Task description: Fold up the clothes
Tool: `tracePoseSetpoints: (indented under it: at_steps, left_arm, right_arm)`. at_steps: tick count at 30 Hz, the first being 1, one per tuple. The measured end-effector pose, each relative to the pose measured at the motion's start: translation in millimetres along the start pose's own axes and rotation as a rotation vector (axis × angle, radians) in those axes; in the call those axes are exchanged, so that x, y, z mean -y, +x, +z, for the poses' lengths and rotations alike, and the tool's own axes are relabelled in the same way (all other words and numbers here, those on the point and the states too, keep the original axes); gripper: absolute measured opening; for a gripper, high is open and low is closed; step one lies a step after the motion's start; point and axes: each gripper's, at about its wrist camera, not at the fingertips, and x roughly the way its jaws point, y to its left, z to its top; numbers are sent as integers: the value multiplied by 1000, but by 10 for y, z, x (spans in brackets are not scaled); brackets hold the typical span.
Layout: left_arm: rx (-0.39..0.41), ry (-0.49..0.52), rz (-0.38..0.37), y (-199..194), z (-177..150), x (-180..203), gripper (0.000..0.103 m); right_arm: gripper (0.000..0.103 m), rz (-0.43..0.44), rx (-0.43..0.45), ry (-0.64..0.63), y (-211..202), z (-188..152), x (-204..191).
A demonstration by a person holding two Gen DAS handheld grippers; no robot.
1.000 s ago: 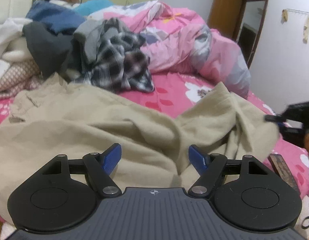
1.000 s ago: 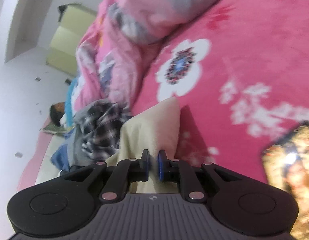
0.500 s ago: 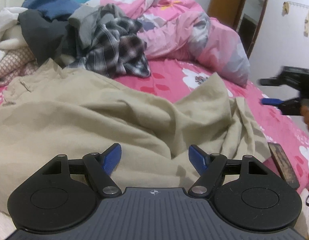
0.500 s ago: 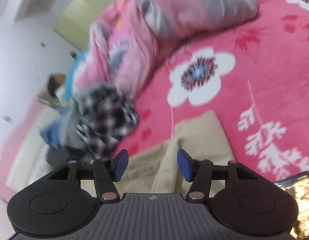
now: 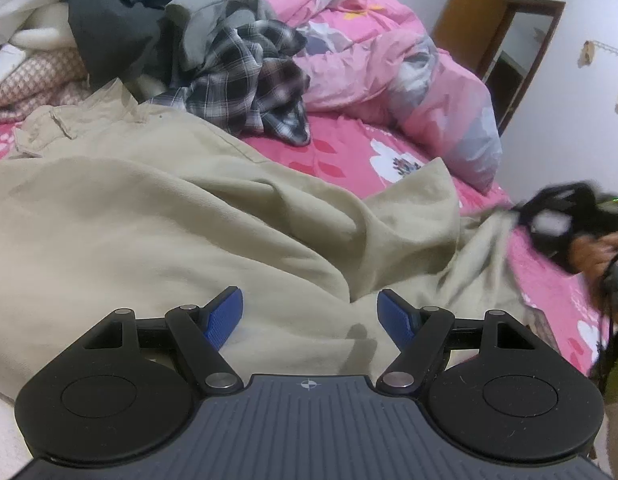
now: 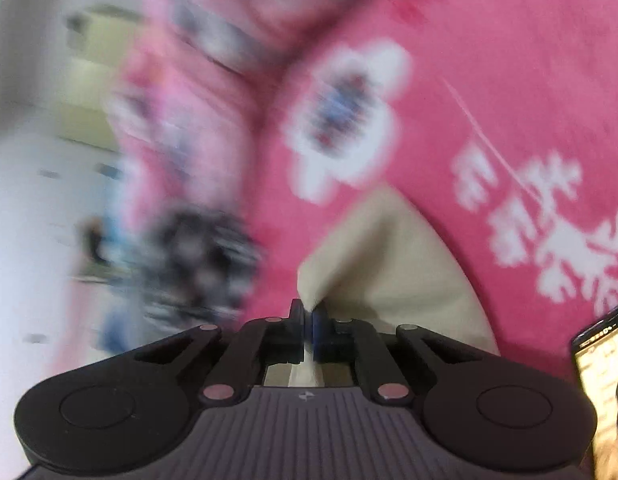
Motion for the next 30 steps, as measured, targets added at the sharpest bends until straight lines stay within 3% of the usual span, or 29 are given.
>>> tracePoseSetpoints:
  at_steps: [3, 5, 7, 10, 15, 18, 20, 24, 26, 30]
  left_arm:
    - [10, 1, -2, -6, 4, 3, 75]
    - [5, -8, -1, 11, -6, -5, 75]
    - [-11, -15, 3, 45, -20, -17, 75]
    - [-30, -15, 11, 80, -33, -35, 75]
    - [-31, -25, 11, 59, -5, -60, 75]
    - [-18, -27, 18, 22, 11, -69, 75]
    - [-6, -28, 19, -13, 14, -78, 75]
    - [19, -42, 31, -103, 10, -128, 75]
    - [33, -56, 39, -152, 16, -171, 75]
    - [85, -70, 71, -331, 50, -280, 75]
  right_arm:
    - [5, 136, 81, -77, -608, -150, -272]
    - [5, 130, 114, -155, -918, -358, -330]
    - [5, 24, 136, -214, -1089, -616, -243]
    - [5, -121, 103, -159, -1231, -883, 179]
    - [6, -233, -3, -132, -1232, -1197, 558]
    - [9, -294, 8, -324, -1303, -1265, 246]
    - [19, -311, 68, -464, -1377, -1270, -58]
    - [27, -236, 169, -672, -1388, -1221, -638]
    - [40, -170, 145, -714, -1256, -1198, -855]
    - [42, -41, 10, -768, -739, -1183, -1240]
